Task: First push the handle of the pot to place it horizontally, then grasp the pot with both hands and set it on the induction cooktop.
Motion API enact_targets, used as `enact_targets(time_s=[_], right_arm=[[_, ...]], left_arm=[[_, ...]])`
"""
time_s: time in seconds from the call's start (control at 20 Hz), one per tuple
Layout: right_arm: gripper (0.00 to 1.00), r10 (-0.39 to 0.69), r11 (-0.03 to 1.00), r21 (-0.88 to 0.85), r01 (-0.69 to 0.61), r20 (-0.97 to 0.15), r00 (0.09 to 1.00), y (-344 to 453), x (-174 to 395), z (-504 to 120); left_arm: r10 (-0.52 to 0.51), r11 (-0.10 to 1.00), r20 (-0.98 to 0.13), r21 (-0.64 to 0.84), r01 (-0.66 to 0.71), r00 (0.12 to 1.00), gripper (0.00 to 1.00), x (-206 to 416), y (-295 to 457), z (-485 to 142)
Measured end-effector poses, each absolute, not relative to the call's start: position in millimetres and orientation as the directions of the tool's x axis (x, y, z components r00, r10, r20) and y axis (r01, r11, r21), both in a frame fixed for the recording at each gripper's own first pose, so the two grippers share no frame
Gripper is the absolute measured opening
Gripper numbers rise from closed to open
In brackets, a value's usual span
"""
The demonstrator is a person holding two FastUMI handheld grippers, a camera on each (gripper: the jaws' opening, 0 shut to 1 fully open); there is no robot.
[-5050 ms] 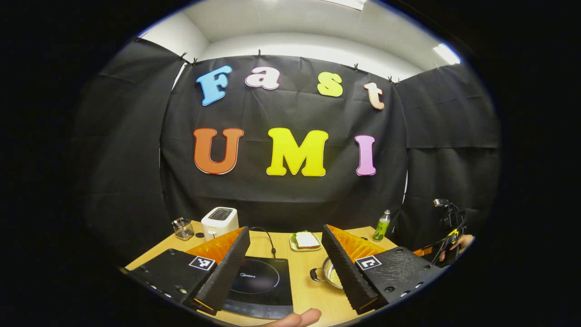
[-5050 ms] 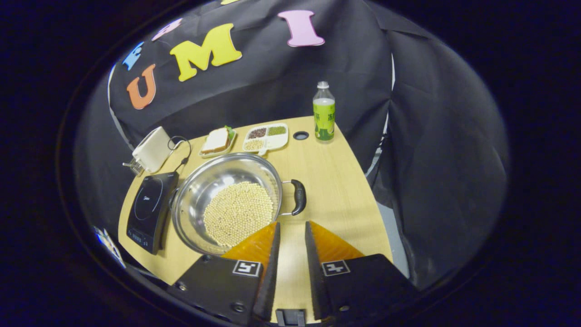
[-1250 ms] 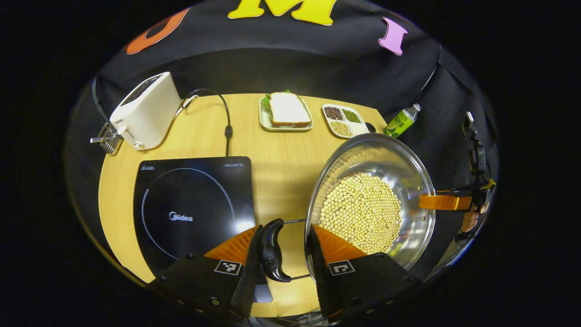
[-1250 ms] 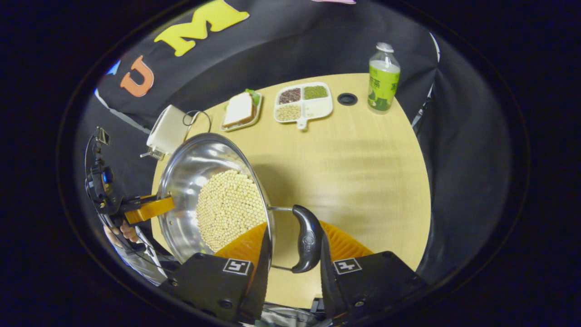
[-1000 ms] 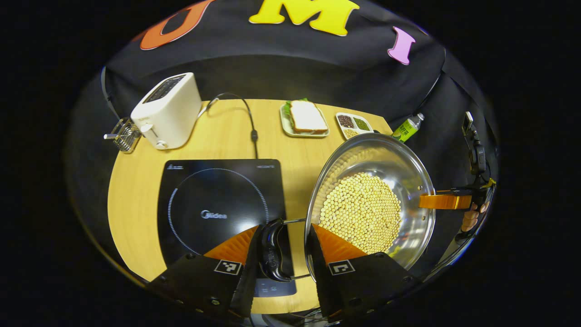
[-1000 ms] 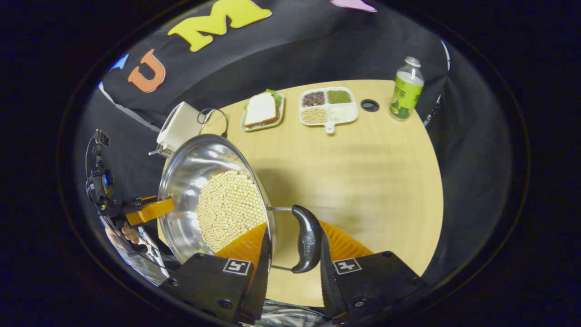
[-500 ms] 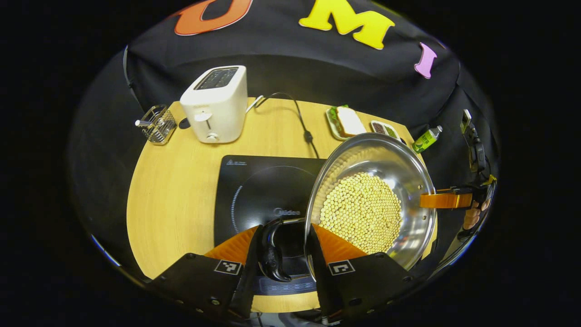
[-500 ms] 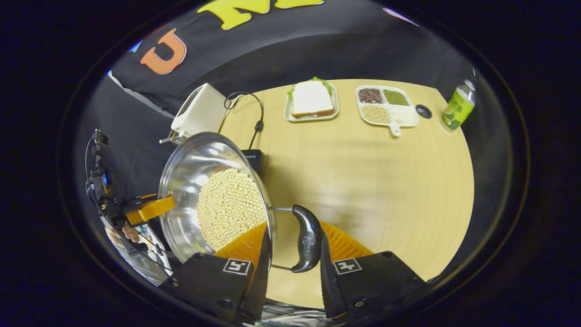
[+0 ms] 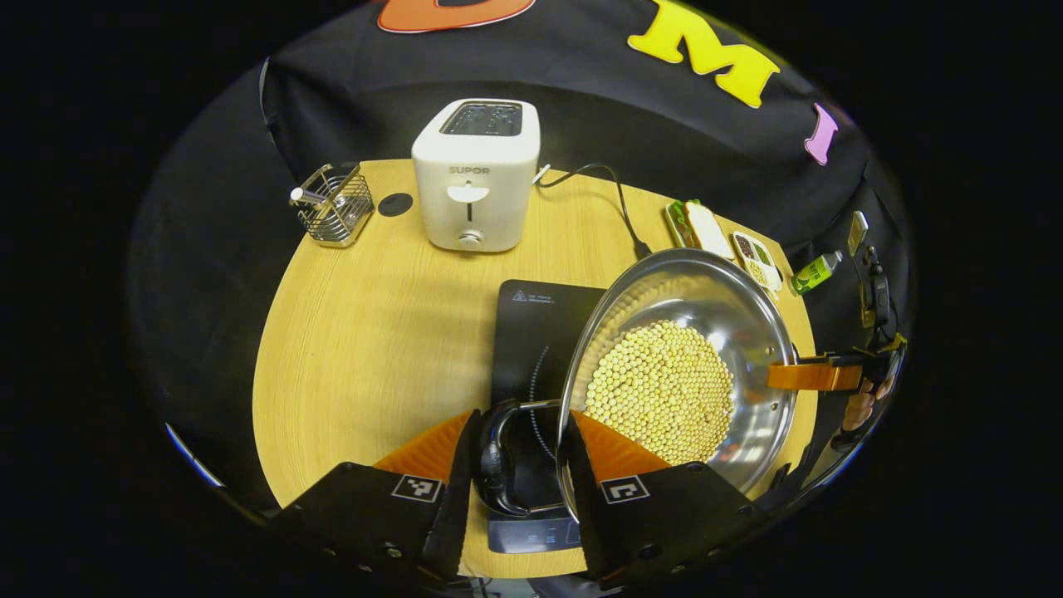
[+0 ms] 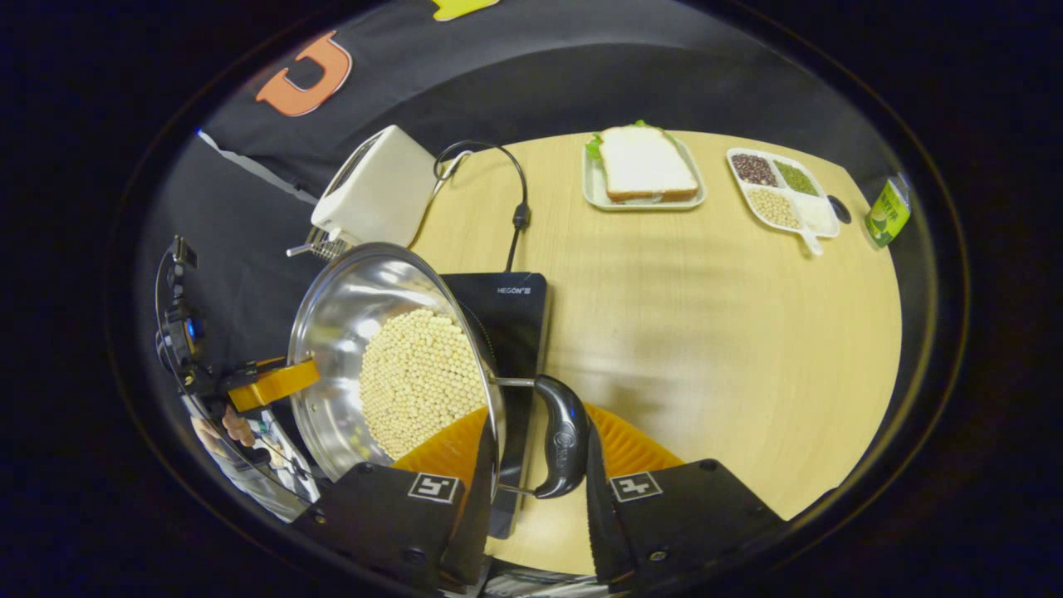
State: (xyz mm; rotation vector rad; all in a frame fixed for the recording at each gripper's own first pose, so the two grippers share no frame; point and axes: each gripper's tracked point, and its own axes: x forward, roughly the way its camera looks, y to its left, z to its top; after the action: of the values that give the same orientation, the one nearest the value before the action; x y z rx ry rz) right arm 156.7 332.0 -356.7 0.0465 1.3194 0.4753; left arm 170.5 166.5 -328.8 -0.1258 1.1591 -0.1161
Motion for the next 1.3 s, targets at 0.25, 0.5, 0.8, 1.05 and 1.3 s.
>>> enact_targets(time_s=[0.25, 0.5, 0.8, 1.05, 1.3], right_arm=[[0.51, 0.334, 0.914, 0.266, -0.308, -0.922, 0.197, 345.5, 165.3, -363.2], [0.51, 0.331, 0.92, 0.268, -0.286, -0.922, 0.201, 347.0, 169.4, -369.7], [0.51, 0.344, 0.92, 0.282, -0.271, -0.913, 0.217, 347.2, 170.9, -368.0], [0.53, 0.36, 0.918, 0.296, -0.262, -0.901, 0.242, 347.2, 172.6, -366.9], [0.76, 0.363, 0.92, 0.271, -0.284, -0.863, 0.352, 345.1, 189.1, -359.9]], left_arm=[[-0.175, 0.983, -0.901, -0.18, 0.027, 0.396, 0.55, 180.5, 174.9, -344.1], [-0.157, 0.988, -0.898, -0.143, 0.064, 0.411, 0.55, 192.4, 175.5, -348.4], [-0.18, 0.983, -0.89, -0.153, 0.096, 0.419, 0.54, 196.4, 175.1, -350.9], [-0.168, 0.986, -0.89, -0.146, 0.084, 0.423, 0.57, 198.0, 175.2, -350.7], [-0.175, 0.984, -0.859, -0.138, 0.112, 0.481, 0.88, 203.2, 167.5, -334.7]])
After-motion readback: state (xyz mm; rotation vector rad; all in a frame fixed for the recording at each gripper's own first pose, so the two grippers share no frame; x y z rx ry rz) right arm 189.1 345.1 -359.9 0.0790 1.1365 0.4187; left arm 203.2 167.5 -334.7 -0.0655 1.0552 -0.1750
